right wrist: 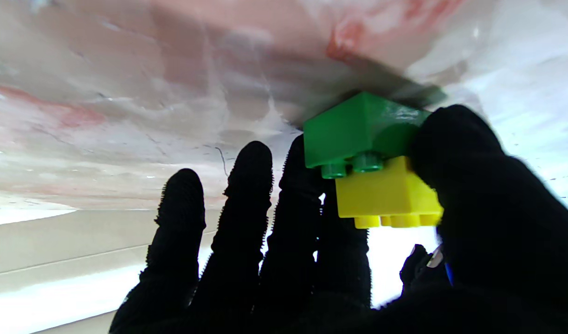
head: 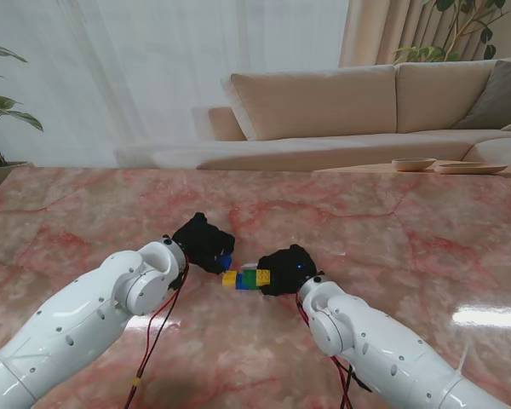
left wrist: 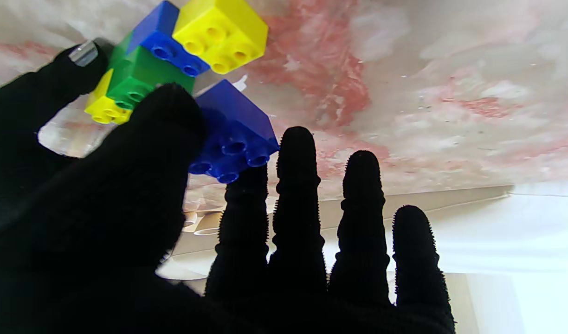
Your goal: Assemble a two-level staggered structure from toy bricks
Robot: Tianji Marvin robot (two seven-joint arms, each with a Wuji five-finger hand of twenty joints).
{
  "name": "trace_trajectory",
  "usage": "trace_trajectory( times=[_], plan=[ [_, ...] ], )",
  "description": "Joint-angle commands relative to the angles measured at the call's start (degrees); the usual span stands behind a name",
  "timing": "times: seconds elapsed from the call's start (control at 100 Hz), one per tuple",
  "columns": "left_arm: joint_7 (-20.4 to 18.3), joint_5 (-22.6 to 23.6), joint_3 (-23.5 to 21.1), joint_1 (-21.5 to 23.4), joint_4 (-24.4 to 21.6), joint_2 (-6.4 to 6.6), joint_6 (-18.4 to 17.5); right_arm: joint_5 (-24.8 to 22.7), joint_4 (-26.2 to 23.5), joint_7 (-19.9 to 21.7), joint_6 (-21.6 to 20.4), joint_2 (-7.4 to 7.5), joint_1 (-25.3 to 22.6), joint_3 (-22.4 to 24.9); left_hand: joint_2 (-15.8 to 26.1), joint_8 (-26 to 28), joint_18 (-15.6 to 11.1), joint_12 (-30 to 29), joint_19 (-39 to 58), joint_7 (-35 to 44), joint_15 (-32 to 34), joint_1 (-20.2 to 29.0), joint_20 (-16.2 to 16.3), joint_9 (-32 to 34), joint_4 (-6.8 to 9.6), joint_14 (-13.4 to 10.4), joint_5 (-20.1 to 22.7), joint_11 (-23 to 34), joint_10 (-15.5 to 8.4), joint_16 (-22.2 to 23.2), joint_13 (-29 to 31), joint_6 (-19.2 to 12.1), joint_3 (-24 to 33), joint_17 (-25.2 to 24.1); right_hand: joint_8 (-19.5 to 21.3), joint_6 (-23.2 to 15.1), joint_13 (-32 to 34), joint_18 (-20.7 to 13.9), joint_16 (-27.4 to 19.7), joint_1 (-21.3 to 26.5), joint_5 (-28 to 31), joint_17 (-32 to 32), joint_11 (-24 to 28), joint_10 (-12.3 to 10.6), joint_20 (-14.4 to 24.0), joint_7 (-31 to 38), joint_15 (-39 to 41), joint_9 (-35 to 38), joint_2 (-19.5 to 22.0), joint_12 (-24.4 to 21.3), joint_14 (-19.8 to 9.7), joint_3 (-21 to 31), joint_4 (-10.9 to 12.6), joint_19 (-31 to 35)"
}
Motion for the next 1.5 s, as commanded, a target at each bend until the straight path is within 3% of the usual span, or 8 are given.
trace_trajectory(
  times=[0.0,0.81,1.49],
  plan=[
    [0.32,-0.33,0.86,-0.38,0.48,-0.83,0.21,0.16,1.41,0.98,0.23,-0.13,-0.58,-0.43,2.22,1.55,0.77,-0.57,0.91,7.82,1.26,2.31,-0.06,0.52,0.99,-0.1,5.82,1.31,0.07,0.83,1.43,-5.75,2.02,-0.59,-2.88,-0.65,0.43,0.27,0.92,0.51,1.81,-0.68,-0.73,-0.05,1.81,-3.15,0.76,-0.25,0.66,-0.44,-1.03,1.58,-1.36,1.02],
    [2.78,-2.76,11.26,-6.66,6.78,-2.19,0.31,0.35,2.1,-0.04,0.55,-0.41,-0.38,-0.41,1.23,2.47,0.64,-1.47,0.63,8.03,1.34,1.13,-0.15,-0.23,0.82,-0.1,5.34,2.55,0.05,1.02,1.37,-5.7,1.37,-0.8,-2.8,-0.48,0.09,0.23,0.86,0.51,1.48,-0.84,-0.79,-0.09,1.89,-3.48,0.64,-0.66,0.77,-0.51,-1.04,1.61,-0.99,0.83],
    [1.87,-1.27,8.94,-4.94,4.76,-1.57,0.74,1.23,3.53,-1.46,0.31,-1.07,0.66,-1.67,1.11,3.29,0.68,-3.68,0.13,8.15,1.41,0.88,-0.25,-0.9,0.98,0.05,5.09,4.29,0.36,1.08,1.22,-5.44,0.65,-1.05,-2.43,-0.43,0.02,0.12,0.84,0.4,1.33,-0.86,-0.42,-0.08,2.07,-3.51,0.91,-0.92,1.09,-0.49,-1.13,1.55,-0.76,0.81]
  ],
)
